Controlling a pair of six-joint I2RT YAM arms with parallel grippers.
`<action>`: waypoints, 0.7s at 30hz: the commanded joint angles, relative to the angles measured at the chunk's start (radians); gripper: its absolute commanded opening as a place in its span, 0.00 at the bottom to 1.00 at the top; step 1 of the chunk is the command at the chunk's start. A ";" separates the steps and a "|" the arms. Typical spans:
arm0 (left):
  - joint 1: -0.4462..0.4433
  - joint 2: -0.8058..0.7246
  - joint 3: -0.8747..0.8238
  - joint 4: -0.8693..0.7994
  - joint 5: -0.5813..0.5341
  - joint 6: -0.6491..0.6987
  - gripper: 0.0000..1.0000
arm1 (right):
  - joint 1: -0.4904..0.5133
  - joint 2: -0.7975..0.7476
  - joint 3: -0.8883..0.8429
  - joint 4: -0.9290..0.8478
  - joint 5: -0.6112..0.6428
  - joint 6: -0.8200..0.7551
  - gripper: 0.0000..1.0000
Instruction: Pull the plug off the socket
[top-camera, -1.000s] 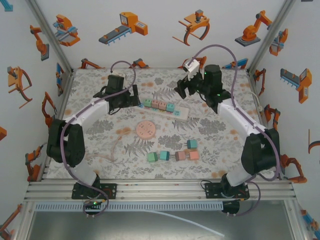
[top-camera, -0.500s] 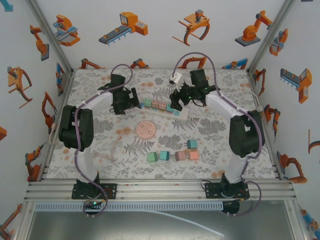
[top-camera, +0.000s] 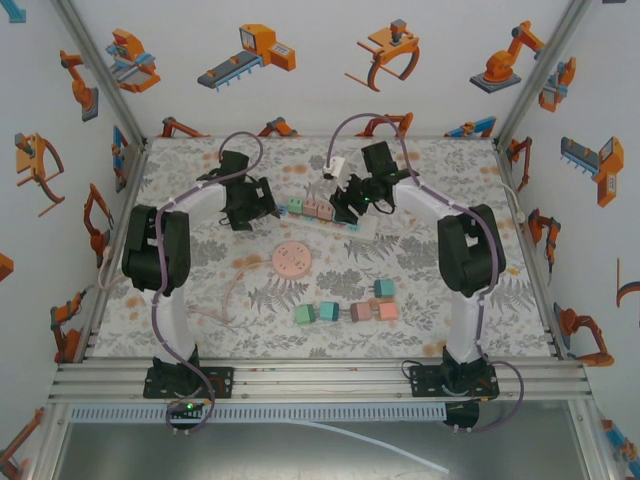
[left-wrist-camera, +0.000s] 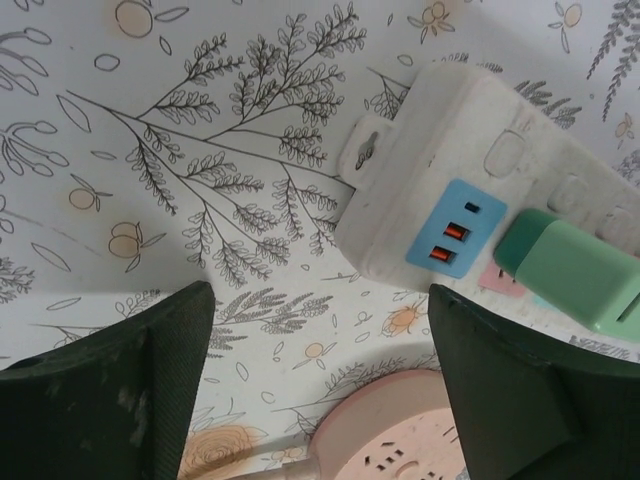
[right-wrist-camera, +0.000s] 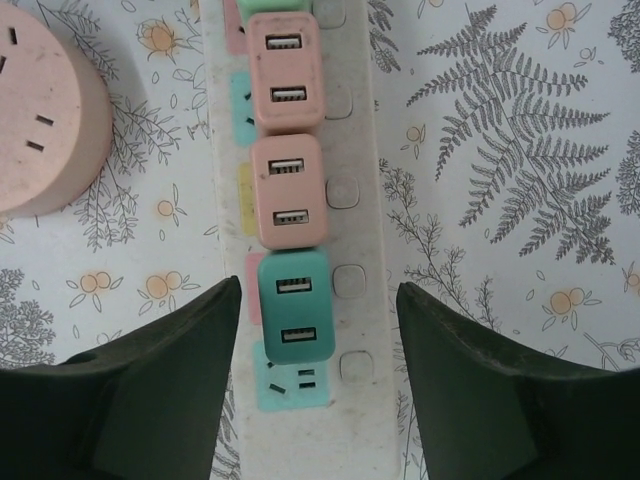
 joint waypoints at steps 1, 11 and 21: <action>0.003 0.027 0.003 0.022 0.028 -0.001 0.75 | 0.017 0.016 0.031 -0.043 0.019 -0.067 0.56; 0.003 0.044 0.014 -0.014 0.001 -0.004 0.71 | 0.039 0.036 0.031 -0.077 0.051 -0.137 0.42; 0.004 0.071 0.031 -0.067 -0.023 -0.011 0.67 | 0.041 -0.006 0.037 -0.039 0.000 -0.134 0.30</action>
